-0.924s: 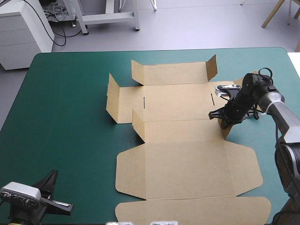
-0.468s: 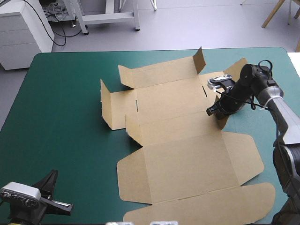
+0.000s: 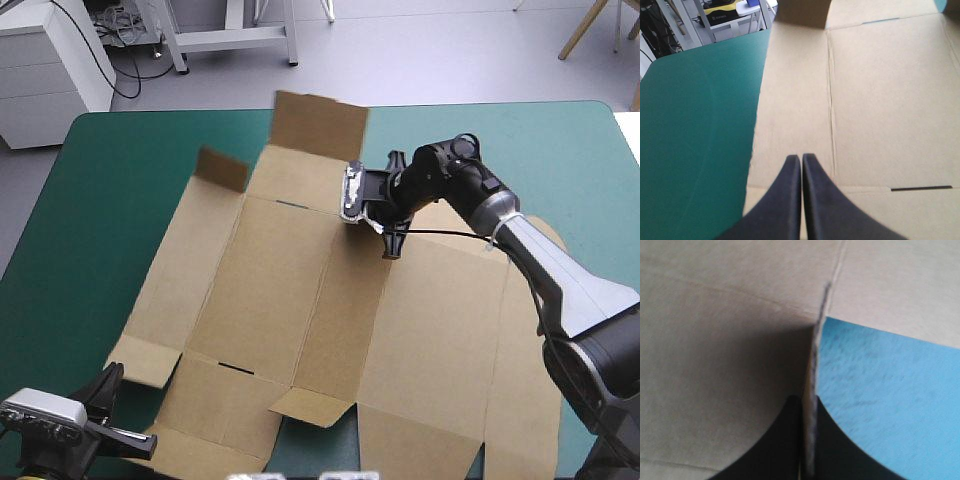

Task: Fold the box

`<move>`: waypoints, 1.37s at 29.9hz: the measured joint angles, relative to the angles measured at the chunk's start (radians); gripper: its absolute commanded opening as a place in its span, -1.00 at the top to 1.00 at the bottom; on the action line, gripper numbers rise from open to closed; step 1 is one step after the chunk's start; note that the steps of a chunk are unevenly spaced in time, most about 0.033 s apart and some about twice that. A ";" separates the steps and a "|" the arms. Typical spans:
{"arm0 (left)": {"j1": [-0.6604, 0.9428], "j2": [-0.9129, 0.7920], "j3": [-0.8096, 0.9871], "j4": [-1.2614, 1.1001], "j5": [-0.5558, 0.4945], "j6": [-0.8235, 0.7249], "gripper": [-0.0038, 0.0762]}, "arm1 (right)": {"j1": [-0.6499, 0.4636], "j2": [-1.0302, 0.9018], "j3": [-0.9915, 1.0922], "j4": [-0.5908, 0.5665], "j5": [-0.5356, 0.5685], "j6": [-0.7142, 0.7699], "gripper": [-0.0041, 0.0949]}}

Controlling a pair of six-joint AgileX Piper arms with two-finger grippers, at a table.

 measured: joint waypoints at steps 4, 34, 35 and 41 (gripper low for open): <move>0.000 0.000 0.000 0.000 0.000 0.000 0.93 | 0.040 0.026 -0.011 -0.004 -0.092 -0.074 0.96; 0.000 0.000 0.000 0.001 0.000 0.000 0.93 | 0.051 0.187 -0.022 0.076 -0.179 -0.333 0.96; 0.000 0.000 0.000 0.001 0.000 0.000 0.93 | 0.051 0.187 -0.022 0.078 -0.180 -0.333 0.95; 0.000 0.000 0.000 0.001 0.000 0.000 0.93 | 0.051 0.187 -0.022 0.131 -0.185 -0.337 0.59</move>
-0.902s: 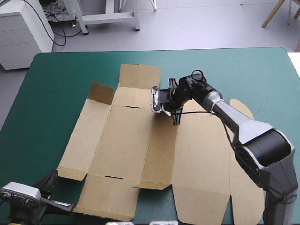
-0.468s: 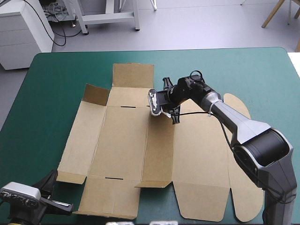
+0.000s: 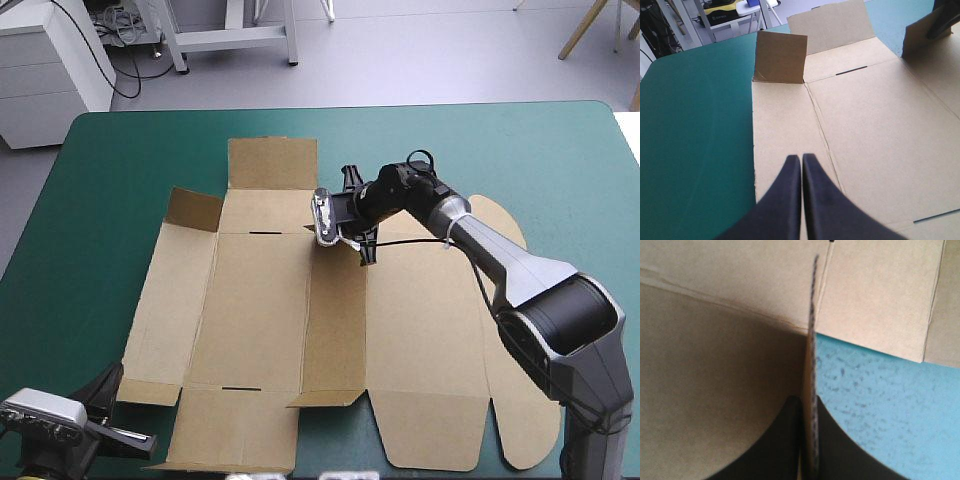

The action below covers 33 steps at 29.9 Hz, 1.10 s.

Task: Fold the box

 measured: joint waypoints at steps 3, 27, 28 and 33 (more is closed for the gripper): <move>0.000 0.000 0.000 0.000 0.000 -0.001 0.93 | 0.001 0.000 0.000 0.028 -0.011 0.000 0.08; 0.000 0.000 0.000 0.029 0.000 -0.039 0.93 | 0.001 -0.337 0.000 -0.032 0.108 0.336 0.28; 0.000 0.000 0.000 0.029 0.000 -0.040 0.93 | 0.001 -0.347 0.000 -0.037 0.124 0.358 0.56; 0.000 0.000 0.000 0.029 0.000 -0.042 0.93 | 0.001 -0.379 0.000 -0.053 0.173 0.509 0.92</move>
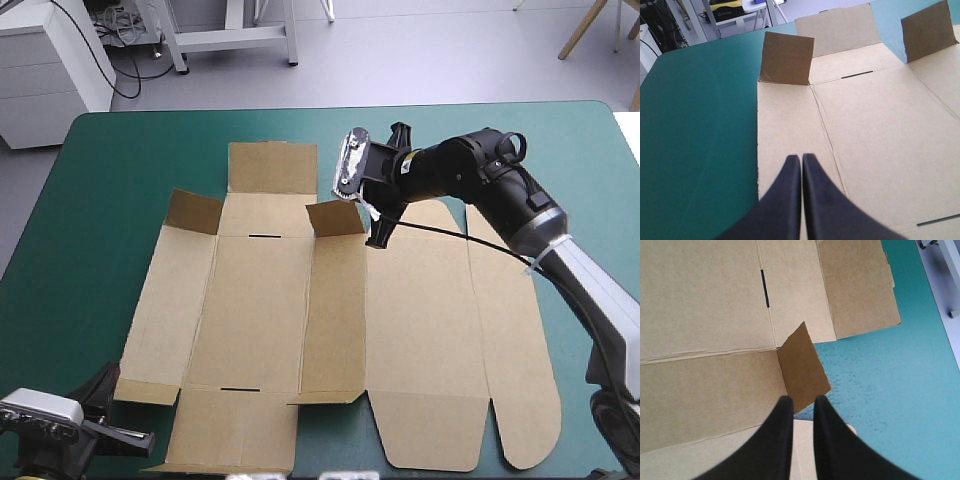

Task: Fold the box

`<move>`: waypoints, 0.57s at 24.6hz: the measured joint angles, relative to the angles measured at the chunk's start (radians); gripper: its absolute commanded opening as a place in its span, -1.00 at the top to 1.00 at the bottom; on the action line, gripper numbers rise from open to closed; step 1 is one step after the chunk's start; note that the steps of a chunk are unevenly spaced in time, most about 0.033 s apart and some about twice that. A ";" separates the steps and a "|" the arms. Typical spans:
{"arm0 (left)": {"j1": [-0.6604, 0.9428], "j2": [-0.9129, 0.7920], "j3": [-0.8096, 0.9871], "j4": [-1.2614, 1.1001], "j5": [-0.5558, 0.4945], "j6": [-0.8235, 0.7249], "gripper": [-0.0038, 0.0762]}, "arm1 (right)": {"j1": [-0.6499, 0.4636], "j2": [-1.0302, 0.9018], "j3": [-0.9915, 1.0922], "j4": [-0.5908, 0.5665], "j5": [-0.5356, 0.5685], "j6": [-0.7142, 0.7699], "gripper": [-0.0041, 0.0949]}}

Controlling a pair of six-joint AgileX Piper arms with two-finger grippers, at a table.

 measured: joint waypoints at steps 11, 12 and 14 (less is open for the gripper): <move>0.000 0.000 0.000 0.000 -0.001 -0.002 -0.02 | 0.000 -0.006 0.000 -0.258 0.019 0.700 0.93; 0.000 0.000 0.000 0.000 -0.003 -0.002 -0.17 | 0.000 -0.010 0.006 -0.280 0.030 0.744 0.93; 0.000 0.000 0.000 0.005 -0.003 -0.012 -0.55 | 0.000 -0.056 0.067 -0.305 0.034 0.794 0.93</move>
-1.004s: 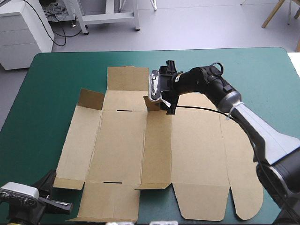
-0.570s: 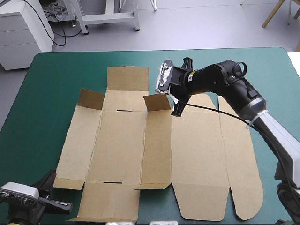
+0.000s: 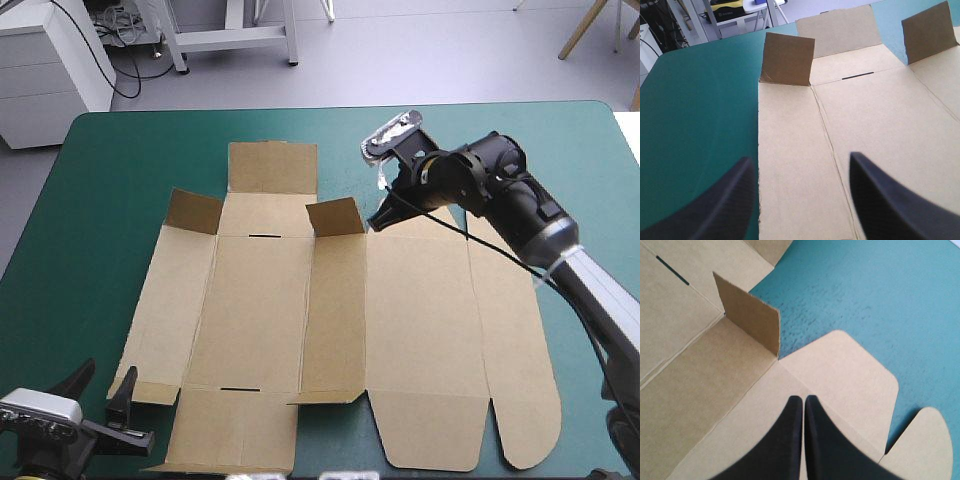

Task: Fold the box

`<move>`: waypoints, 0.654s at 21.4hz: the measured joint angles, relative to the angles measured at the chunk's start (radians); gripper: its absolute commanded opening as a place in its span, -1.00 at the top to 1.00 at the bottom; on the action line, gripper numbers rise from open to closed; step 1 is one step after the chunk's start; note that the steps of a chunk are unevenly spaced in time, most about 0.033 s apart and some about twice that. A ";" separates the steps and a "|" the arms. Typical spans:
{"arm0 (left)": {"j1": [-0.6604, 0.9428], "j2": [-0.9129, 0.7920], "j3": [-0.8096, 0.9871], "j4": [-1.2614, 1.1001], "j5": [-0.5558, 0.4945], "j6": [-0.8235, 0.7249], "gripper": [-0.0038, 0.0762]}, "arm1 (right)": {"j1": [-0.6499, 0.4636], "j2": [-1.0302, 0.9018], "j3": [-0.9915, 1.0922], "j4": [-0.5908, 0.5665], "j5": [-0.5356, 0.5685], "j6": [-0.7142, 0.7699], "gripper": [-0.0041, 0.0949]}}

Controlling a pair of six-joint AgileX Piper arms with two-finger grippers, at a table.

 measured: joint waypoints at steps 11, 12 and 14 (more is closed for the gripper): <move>0.000 0.095 -0.064 0.097 -0.039 -0.048 -0.59 | 0.001 -0.452 0.547 -0.076 -0.194 0.278 0.93; 0.000 0.142 -0.099 0.129 -0.043 -0.051 -0.59 | 0.001 -0.491 0.581 -0.076 -0.197 0.288 0.93; 0.000 0.258 -0.168 0.189 -0.043 -0.059 -0.59 | 0.001 -0.578 0.653 -0.076 -0.198 0.304 0.93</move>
